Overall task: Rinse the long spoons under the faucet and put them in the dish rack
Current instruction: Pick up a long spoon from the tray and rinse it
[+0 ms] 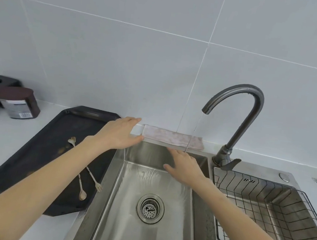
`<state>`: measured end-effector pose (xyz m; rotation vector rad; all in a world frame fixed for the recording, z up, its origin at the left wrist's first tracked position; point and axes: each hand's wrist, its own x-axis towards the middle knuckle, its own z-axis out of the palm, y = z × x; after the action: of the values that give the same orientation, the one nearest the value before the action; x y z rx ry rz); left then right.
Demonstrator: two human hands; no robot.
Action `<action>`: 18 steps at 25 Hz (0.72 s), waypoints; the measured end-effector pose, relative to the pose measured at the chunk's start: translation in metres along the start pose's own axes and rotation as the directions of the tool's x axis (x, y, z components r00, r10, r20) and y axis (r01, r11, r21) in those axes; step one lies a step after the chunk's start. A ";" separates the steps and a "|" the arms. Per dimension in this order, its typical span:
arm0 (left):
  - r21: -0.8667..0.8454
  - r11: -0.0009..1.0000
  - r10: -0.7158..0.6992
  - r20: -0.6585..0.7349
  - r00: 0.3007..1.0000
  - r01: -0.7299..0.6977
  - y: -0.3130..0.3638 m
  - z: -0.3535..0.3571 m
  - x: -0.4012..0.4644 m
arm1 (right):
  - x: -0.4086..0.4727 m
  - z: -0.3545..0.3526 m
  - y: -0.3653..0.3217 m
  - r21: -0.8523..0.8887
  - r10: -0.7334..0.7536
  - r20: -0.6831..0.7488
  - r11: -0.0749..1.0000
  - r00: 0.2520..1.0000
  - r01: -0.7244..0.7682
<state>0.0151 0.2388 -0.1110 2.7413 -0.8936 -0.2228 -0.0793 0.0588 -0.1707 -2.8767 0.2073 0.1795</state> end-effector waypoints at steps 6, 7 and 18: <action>-0.034 0.995 -0.093 0.075 0.993 0.096 -0.057 0.020 -0.013 | 0.021 0.044 -0.059 0.074 -0.049 0.056 0.996 0.997 0.045; -0.033 0.993 -0.108 0.091 0.990 0.111 -0.067 0.025 -0.014 | 0.025 0.051 -0.068 0.089 -0.054 0.067 0.995 0.996 0.048; -0.155 0.894 -0.398 0.155 0.904 0.420 -0.151 0.094 -0.019 | 0.073 0.115 -0.149 0.301 -0.057 0.213 0.953 0.975 -0.010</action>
<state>0.0631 0.3506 -0.2422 2.7278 -0.2840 -0.5250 0.0041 0.2219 -0.2553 -2.5310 0.1434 0.4202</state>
